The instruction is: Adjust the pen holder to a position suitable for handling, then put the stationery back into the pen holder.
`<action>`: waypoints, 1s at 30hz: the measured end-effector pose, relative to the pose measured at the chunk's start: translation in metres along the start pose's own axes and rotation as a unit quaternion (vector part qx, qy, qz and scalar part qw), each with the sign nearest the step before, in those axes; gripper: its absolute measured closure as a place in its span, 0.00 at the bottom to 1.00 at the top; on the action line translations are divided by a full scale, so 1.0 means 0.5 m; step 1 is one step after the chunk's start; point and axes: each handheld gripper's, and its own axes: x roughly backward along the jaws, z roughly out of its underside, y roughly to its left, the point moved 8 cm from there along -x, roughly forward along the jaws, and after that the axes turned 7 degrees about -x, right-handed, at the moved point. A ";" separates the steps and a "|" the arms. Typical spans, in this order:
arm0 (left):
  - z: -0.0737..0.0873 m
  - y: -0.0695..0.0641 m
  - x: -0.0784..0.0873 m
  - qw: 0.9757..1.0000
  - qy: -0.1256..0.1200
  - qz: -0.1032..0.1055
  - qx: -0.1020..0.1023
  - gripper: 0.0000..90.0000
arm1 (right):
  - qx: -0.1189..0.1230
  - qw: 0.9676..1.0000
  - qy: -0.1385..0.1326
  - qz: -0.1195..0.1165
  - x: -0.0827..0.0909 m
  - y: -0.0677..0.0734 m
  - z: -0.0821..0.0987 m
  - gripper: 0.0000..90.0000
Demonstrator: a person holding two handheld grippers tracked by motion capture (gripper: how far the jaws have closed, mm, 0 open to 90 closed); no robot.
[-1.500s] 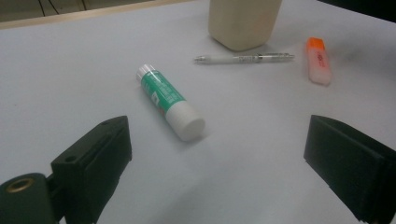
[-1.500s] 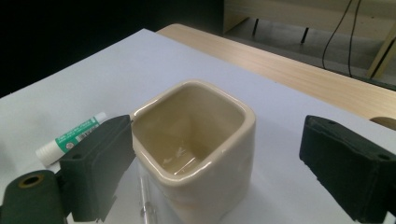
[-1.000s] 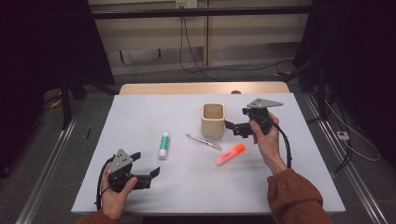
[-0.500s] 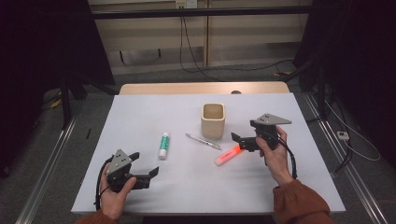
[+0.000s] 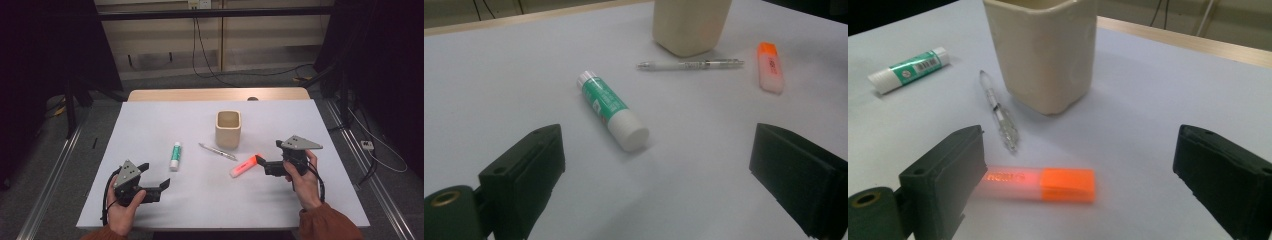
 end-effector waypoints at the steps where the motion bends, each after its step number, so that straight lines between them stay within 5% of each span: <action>1: 0.000 0.000 0.000 1.000 -0.001 -0.001 0.001 0.08 | -0.005 1.000 -0.003 0.004 0.004 -0.003 0.001 0.08; 18: 0.002 0.003 0.000 1.000 0.001 0.000 0.001 0.08 | -0.020 1.000 -0.002 -0.002 -0.001 -0.003 0.024 0.10; 24: 0.003 0.006 0.003 1.000 -0.001 0.002 0.007 0.08 | 0.026 0.999 0.013 -0.015 -0.017 0.009 0.020 0.06; 30: 0.001 0.005 0.005 1.000 -0.003 0.002 0.004 0.08 | 0.036 0.999 0.038 0.003 -0.036 0.010 0.027 0.24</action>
